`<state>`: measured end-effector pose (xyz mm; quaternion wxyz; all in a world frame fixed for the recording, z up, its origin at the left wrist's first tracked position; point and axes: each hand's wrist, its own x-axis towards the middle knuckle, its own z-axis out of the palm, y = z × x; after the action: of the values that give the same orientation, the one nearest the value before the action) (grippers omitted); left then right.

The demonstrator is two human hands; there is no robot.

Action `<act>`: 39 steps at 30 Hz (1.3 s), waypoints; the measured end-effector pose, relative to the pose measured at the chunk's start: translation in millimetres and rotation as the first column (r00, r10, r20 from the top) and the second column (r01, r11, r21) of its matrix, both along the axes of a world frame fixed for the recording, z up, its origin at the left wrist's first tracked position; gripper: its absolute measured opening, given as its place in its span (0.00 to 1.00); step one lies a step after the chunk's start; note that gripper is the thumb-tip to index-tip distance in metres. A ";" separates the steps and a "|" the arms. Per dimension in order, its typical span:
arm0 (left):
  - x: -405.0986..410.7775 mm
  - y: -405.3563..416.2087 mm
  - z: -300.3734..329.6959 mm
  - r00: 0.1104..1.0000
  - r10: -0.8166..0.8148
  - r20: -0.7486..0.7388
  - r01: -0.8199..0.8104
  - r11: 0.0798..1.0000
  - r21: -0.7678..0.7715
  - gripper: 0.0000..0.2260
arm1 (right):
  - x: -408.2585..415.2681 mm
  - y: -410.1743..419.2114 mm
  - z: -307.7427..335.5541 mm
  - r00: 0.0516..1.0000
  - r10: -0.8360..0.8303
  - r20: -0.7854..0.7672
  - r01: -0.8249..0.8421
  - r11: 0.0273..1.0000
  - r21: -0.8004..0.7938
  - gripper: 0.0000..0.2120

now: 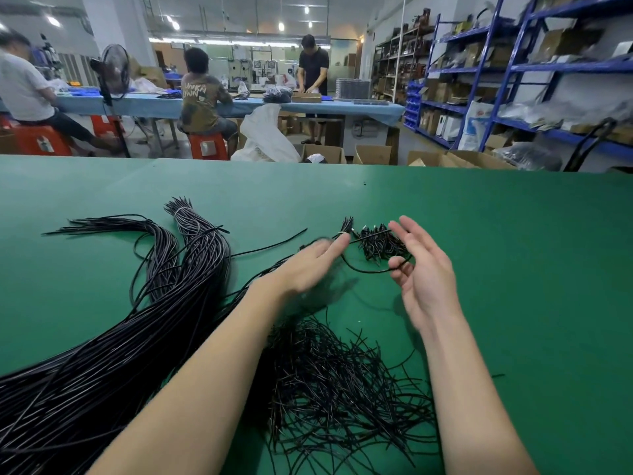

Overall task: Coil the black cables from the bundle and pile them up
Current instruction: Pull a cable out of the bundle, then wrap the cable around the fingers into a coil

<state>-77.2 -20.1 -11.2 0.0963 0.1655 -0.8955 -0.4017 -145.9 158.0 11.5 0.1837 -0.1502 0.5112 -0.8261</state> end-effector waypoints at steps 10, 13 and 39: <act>-35.2 -13.3 -33.8 0.931 0.221 0.292 -0.138 0.950 -0.281 0.39 | 9.2 8.2 20.6 0.983 0.119 -0.139 -0.123 0.992 -0.017 0.11; -40.0 -18.2 -23.8 0.908 0.243 0.342 -0.182 0.963 -0.201 0.46 | 8.1 13.7 22.6 0.985 0.095 -0.141 -0.103 0.993 -0.050 0.12; -66.1 -43.9 -21.2 0.869 0.332 0.367 -0.398 0.910 0.117 0.40 | 16.9 37.1 58.2 0.898 0.227 -0.376 -0.316 0.929 -0.194 0.17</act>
<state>-143.2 -64.0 -32.4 -0.0011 0.4074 -0.8086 -0.4245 -129.0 195.2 69.7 0.1845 -0.3856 0.4008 -0.8103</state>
